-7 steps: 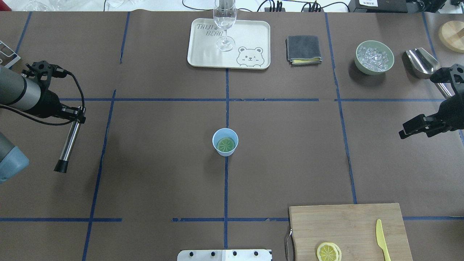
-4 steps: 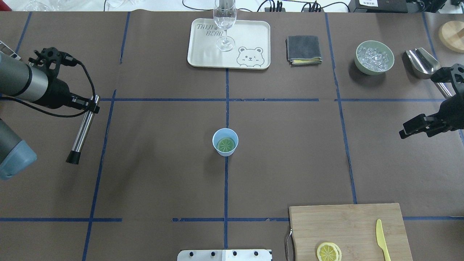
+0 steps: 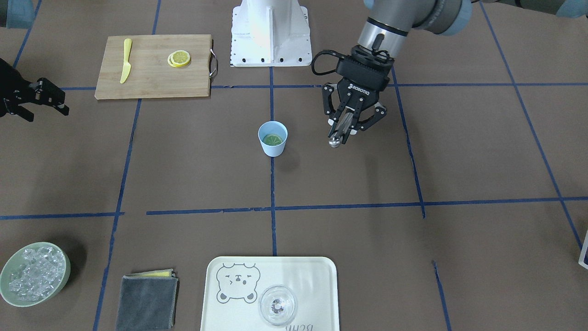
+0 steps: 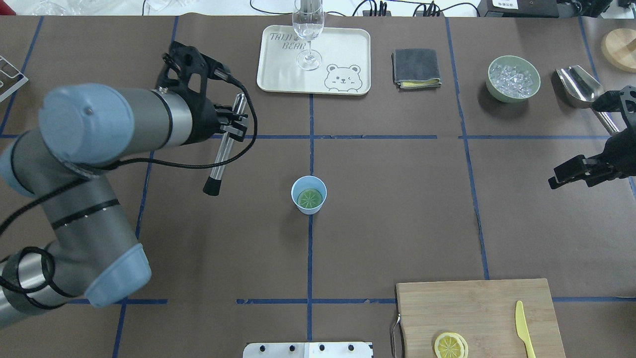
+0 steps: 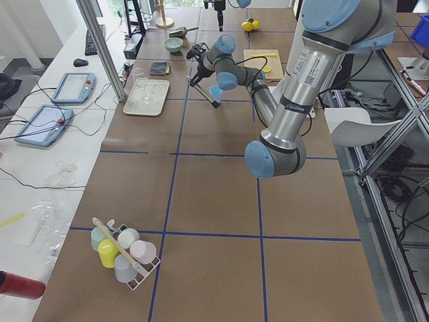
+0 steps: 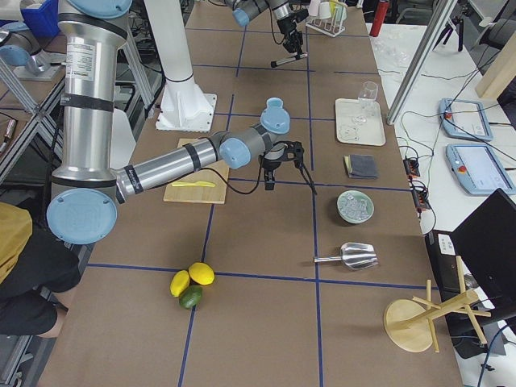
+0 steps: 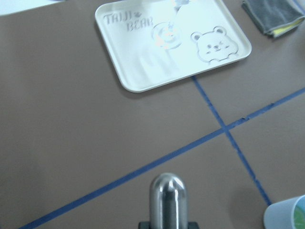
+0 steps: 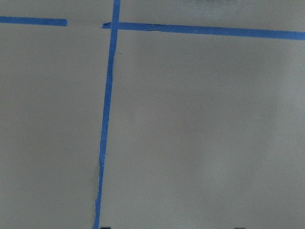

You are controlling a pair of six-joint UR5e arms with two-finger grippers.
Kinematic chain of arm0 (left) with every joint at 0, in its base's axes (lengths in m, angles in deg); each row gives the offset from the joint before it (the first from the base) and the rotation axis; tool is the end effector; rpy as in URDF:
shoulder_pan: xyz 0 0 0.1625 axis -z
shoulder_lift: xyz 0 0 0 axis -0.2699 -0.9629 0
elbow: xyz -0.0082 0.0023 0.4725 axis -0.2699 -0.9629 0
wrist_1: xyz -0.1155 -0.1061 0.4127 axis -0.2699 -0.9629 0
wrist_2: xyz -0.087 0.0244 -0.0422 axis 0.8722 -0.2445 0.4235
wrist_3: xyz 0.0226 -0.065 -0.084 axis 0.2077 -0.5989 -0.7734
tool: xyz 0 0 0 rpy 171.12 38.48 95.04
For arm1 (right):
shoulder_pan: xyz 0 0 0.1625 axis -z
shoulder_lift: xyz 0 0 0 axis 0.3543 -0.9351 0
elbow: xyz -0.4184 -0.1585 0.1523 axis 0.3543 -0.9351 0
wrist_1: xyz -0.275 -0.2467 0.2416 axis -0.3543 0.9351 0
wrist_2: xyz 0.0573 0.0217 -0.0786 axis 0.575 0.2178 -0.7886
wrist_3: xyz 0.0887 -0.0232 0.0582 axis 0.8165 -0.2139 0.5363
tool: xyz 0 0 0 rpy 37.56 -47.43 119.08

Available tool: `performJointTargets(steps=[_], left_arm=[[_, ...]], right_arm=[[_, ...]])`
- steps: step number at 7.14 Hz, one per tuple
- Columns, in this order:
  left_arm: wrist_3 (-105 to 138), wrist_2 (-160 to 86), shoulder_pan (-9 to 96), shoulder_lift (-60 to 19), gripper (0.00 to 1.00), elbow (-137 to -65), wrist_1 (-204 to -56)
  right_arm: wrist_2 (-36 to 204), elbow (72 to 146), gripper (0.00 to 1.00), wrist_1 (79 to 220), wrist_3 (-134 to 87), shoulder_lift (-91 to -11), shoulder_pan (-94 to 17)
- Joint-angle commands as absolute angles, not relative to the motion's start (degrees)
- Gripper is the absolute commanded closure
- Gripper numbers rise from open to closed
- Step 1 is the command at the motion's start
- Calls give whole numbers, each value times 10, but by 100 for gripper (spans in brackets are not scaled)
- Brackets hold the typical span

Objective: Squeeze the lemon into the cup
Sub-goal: 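Carry the muddler over the blue cup with the left gripper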

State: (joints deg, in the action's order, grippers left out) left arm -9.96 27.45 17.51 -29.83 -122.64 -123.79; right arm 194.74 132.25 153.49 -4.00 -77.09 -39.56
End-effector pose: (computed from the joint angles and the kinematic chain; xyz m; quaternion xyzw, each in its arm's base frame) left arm 0.4473 -0.4604 0.1893 0.4036 0.4199 0.0929 0.8076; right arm -0.1836 -0.4386 0.5065 0.0029 -0.4330 -0.0473 0.9001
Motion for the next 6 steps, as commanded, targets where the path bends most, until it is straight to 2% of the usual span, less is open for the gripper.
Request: performJointTargets(steps=[1, 3, 5, 6], left_arm=[[-100, 171, 122, -330, 100, -1218, -1290], [-106, 101, 101, -328, 100, -1192, -1406], [-95, 102, 88, -308, 100, -1138, -1595], [-73, 99, 82, -300, 100, -1132, -1616]], right_arm=[[1954, 1323, 10, 1535, -40, -771, -399], [1960, 1324, 10, 1535, -40, -771, -404], [1960, 1327, 10, 1535, -40, -771, -404], [1960, 1327, 11, 1535, -40, -771, -406]])
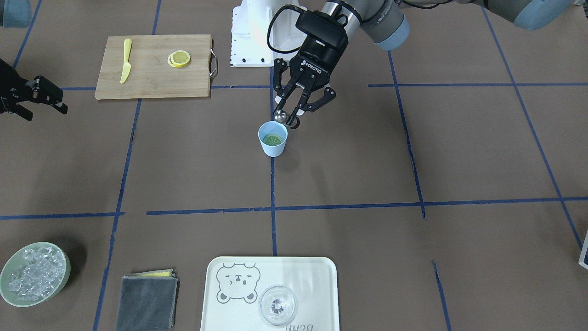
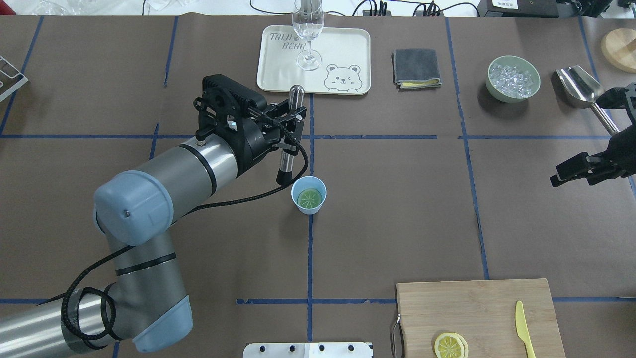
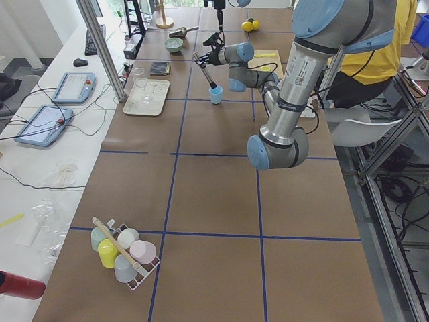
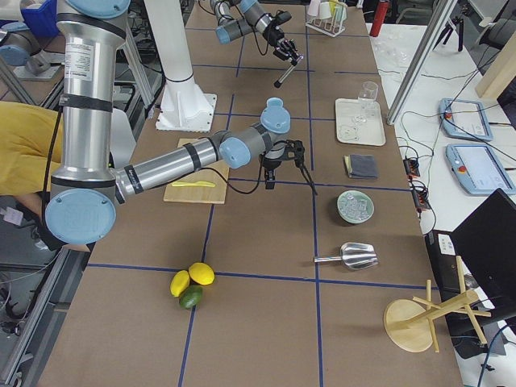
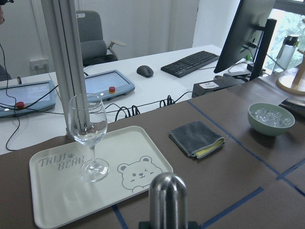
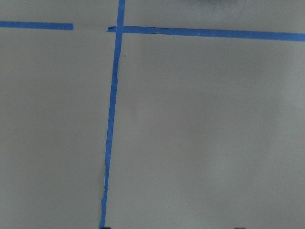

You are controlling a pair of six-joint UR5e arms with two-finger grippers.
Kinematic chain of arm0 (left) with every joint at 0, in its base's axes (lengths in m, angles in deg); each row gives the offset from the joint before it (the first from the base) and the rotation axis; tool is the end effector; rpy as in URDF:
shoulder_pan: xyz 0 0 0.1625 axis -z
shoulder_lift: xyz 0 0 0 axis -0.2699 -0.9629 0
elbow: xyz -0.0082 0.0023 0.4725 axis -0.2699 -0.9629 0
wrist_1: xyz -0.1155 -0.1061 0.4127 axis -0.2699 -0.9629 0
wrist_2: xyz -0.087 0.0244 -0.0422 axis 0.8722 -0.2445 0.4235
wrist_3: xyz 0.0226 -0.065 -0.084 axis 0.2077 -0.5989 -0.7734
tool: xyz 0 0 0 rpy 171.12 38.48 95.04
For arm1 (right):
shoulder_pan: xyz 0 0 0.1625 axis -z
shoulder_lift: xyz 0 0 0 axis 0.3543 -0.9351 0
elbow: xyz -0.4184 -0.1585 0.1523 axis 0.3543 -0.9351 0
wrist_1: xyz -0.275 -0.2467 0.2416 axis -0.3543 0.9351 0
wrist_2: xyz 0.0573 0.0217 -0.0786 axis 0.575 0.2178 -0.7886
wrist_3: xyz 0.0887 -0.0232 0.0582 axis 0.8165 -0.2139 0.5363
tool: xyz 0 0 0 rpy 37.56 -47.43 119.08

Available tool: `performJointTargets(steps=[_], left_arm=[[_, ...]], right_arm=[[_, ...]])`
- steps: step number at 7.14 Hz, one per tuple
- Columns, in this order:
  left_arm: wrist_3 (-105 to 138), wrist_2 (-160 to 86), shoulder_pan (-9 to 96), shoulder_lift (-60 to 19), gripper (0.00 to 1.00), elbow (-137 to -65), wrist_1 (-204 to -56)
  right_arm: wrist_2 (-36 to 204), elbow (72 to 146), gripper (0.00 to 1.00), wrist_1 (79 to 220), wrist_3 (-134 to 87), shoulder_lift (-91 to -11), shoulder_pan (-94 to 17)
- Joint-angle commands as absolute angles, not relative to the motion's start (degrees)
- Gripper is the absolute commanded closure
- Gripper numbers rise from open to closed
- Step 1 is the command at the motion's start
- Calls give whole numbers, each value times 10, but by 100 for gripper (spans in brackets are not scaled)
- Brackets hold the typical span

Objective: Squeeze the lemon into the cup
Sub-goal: 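Carry the muddler over the blue cup with the left gripper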

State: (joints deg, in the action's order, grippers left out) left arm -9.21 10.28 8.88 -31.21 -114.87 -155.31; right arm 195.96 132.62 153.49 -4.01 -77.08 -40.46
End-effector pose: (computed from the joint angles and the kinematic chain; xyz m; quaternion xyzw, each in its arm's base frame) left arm 0.4979 -0.4168 0.1644 0.5400 0.5097 0.0106 0.6697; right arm -0.1773 -0.4392 0.5016 0.0031 -0.4418 -0.0444 0.8960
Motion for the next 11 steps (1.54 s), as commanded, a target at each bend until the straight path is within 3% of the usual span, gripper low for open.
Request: performJointTargets(steps=[1, 3, 11], left_arm=[[-70, 97, 75, -303, 100, -1122, -1628], [-71, -6, 33, -310, 100, -1073, -1711], [-72, -72, 1, -336, 100, -1026, -1720]], right_arm=[[1960, 1327, 11, 1535, -40, -770, -406], [1974, 1331, 11, 1536, -39, -770, -411], [1980, 1331, 11, 1538, -37, -771, -413]])
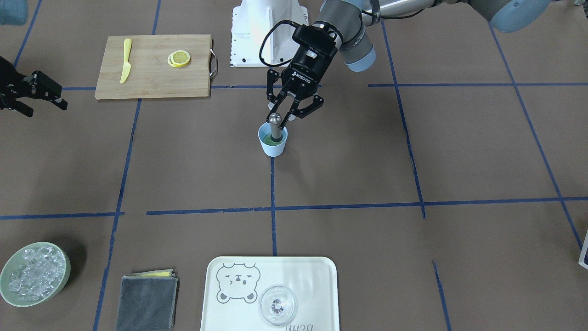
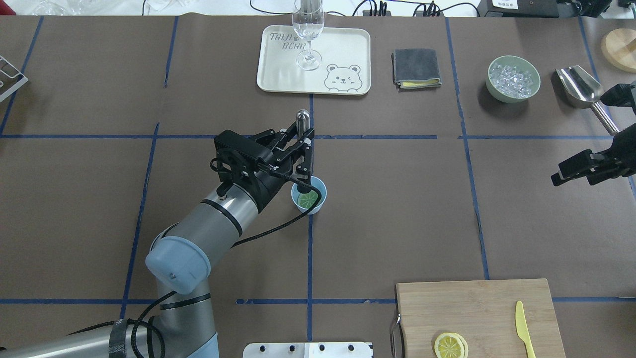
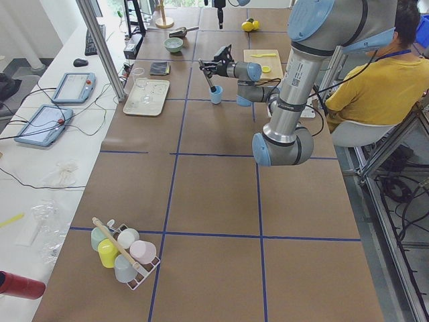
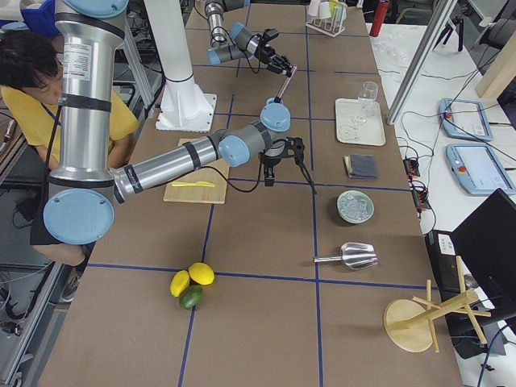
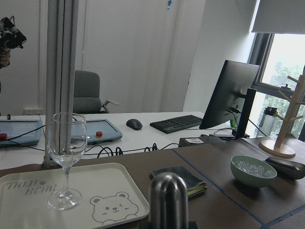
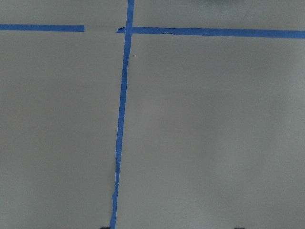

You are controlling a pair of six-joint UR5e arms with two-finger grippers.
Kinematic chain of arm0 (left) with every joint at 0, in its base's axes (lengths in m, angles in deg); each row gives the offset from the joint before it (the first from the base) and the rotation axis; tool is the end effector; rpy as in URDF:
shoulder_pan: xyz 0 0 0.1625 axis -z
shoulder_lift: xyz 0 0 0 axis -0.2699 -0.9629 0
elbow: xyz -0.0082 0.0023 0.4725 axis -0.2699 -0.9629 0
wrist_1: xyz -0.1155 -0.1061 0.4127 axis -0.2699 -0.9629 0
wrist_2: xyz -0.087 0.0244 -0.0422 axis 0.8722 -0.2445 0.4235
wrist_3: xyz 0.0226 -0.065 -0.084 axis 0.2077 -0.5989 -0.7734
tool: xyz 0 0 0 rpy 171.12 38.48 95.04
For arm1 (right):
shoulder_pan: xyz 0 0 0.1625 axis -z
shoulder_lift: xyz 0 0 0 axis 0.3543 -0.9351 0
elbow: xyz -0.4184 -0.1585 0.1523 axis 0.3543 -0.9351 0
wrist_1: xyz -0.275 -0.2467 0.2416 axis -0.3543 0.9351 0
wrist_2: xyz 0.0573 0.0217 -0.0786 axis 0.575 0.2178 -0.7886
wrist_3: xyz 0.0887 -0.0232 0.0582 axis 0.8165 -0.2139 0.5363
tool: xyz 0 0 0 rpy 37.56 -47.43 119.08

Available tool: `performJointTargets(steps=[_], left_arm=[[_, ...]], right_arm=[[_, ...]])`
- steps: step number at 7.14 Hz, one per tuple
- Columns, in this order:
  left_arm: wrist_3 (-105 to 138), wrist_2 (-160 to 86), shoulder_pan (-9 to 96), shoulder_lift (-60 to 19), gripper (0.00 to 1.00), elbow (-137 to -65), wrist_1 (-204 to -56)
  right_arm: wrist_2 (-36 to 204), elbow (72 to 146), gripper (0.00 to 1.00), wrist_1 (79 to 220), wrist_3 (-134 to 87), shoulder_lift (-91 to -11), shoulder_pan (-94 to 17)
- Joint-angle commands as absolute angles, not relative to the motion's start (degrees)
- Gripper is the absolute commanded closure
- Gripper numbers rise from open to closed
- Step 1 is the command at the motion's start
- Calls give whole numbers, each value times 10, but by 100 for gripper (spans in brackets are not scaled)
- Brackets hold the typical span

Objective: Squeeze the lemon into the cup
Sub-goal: 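Press the muddler down into the cup onto the lemon with the left gripper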

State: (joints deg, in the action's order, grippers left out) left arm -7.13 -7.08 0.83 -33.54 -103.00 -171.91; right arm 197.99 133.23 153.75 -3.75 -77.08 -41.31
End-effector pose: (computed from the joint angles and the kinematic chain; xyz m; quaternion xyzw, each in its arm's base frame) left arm 0.5734 -0.3791 0.2016 0.5853 0.4980 -0.0680 0.6362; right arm -0.1718 -0.4380 0.4943 -0.0020 -0.4553 -0.0416 0.8894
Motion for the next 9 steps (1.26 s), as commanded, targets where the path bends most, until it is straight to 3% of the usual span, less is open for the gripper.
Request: performJointTargets(steps=[1, 9], left_arm=[[-73, -76, -8, -338, 100, -1021, -1720], [-75, -89, -20, -350, 100, -978, -1724]], right_arm=[[1980, 1331, 11, 1538, -37, -771, -413], [1980, 1330, 11, 1538, -37, -772, -413]])
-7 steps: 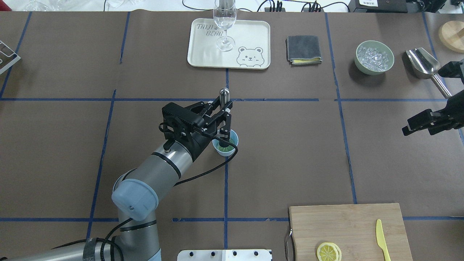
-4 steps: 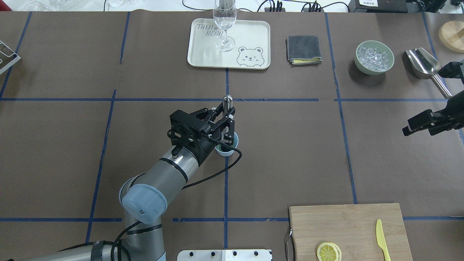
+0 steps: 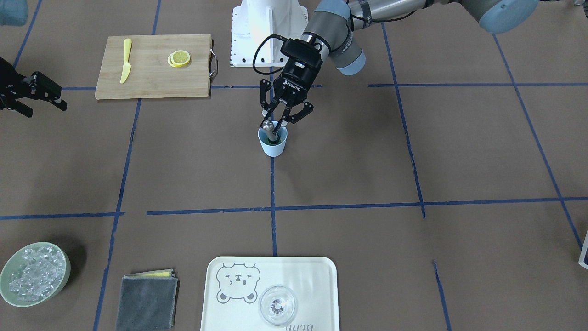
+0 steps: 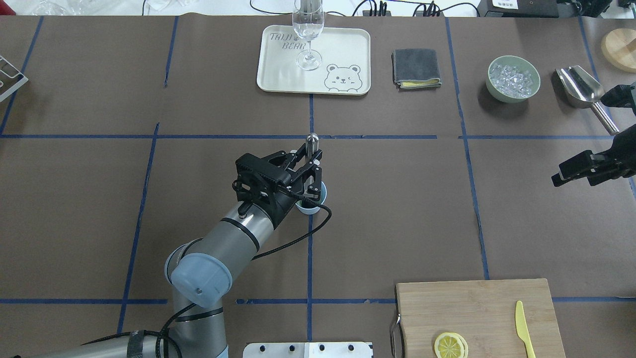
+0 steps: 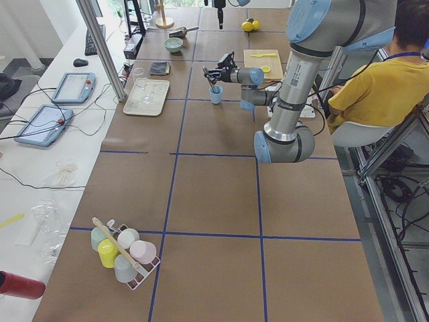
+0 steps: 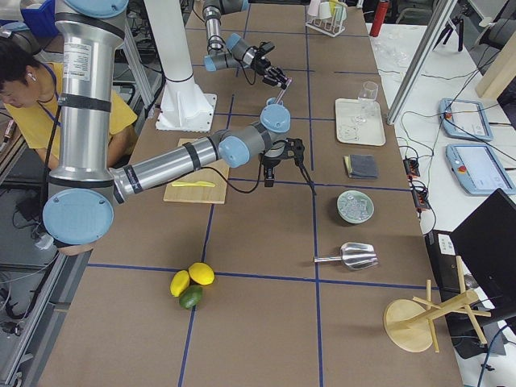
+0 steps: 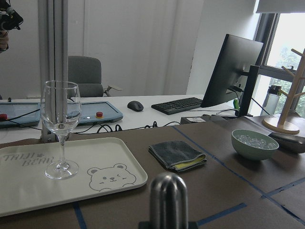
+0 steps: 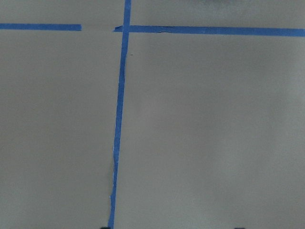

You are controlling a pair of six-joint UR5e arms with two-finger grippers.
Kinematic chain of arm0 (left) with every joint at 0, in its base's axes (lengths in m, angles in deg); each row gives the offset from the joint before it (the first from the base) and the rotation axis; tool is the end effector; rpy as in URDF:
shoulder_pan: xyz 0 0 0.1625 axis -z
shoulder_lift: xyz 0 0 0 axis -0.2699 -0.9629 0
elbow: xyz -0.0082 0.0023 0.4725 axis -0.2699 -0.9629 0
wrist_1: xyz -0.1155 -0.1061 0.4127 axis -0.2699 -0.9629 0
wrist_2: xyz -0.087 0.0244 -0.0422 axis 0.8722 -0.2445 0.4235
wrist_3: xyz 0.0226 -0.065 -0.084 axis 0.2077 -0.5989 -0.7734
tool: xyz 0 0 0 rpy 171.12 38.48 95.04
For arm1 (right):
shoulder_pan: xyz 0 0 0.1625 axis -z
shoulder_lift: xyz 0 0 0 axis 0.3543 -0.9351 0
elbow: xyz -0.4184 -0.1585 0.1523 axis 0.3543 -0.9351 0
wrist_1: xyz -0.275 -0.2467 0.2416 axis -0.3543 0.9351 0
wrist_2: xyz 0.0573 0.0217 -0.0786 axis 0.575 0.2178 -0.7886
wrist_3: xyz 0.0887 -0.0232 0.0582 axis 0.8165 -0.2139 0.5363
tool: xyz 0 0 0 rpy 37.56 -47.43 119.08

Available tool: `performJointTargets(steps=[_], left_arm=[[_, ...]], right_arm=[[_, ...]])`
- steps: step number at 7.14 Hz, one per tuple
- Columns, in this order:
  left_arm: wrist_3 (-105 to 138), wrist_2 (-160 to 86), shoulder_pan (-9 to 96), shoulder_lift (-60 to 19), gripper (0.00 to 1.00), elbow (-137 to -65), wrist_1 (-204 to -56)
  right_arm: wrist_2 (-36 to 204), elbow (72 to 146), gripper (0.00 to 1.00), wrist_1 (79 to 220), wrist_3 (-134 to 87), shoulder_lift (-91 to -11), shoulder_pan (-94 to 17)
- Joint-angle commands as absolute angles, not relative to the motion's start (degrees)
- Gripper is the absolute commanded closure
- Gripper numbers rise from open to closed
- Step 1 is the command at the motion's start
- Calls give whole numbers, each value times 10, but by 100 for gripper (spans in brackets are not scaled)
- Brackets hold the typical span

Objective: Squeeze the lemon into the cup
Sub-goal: 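Press the muddler down into the cup onto the lemon with the left gripper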

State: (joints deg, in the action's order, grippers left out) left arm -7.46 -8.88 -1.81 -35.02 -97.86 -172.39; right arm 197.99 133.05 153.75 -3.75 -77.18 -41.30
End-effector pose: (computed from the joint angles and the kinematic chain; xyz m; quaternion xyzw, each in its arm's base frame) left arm 0.6180 -0.3619 0.2212 0.5751 0.4868 -0.0550 0.6552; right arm -0.1718 -0.4379 0.4967 -0.0040 -0.4544 -0.0407 0.8899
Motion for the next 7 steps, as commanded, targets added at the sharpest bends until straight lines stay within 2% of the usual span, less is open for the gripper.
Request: performJointTargets(steps=[1, 4, 5, 7], left_arm=[[-75, -89, -22, -349, 100, -976, -1725], [-41, -80, -23, -361, 100, -995, -1721], [46, -82, -20, -370, 100, -1044, -1711], [55, -23, 21, -375, 100, -1095, -1637]], right_arm=[[1980, 1331, 11, 1538, -37, -772, -413], [1980, 1333, 11, 1539, -37, -772, -414], [1981, 1334, 11, 1539, -37, -772, -414], [1980, 1334, 11, 1539, -37, -773, -414]])
